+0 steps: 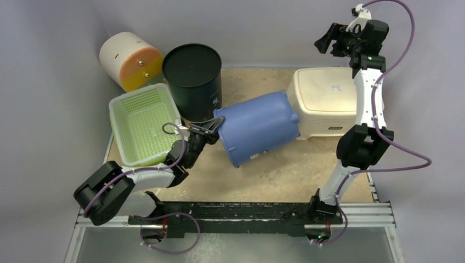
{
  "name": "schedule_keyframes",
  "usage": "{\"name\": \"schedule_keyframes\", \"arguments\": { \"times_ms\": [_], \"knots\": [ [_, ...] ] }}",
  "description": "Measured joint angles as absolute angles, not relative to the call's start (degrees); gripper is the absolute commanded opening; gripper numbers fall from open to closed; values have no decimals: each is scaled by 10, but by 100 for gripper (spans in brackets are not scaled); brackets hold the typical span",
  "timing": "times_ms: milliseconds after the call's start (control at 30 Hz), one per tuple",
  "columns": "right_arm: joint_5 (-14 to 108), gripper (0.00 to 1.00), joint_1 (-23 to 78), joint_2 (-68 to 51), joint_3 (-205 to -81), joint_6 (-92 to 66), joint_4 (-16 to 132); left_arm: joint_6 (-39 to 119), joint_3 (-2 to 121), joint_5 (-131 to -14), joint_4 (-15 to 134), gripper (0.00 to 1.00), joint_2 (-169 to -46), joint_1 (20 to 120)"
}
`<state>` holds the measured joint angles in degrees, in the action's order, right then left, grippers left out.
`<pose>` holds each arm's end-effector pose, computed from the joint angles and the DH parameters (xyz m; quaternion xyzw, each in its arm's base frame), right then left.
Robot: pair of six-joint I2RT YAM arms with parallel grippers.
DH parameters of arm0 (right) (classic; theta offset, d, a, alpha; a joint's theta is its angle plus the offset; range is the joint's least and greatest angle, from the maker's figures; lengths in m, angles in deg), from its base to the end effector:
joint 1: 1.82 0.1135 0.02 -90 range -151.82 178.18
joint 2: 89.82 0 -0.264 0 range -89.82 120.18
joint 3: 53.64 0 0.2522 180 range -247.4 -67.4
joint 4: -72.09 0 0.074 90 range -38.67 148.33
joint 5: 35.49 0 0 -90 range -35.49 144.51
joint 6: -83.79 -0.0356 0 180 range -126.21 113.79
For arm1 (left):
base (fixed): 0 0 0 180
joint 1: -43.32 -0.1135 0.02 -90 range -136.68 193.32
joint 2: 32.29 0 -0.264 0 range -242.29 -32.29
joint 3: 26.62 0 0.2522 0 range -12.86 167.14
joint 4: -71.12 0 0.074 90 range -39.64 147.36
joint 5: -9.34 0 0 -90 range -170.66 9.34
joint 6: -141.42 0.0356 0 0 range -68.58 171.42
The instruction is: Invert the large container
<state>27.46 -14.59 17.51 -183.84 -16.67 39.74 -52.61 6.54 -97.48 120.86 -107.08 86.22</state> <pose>0.4281 -0.0804 0.4461 0.0013 0.7572 0.1658 0.6318 0.1874 -0.1601 0.2160 -0.4248 0.5020 -0.6890 0.3045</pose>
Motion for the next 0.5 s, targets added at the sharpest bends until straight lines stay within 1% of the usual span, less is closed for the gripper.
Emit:
{"name": "schedule_keyframes", "arguments": {
  "times_ms": [200, 400, 500],
  "knots": [
    [263, 84, -146, 195, -1827, -168, 404, -545, 46, -996, 1148, 0, -1027, 846],
    [263, 84, -146, 212, -1819, -168, 409, -557, -10, -996, 1057, 0, -938, 779],
    [263, 84, -146, 212, -1802, -168, 420, -570, -12, -999, 984, 0, -897, 759]
  ]
}}
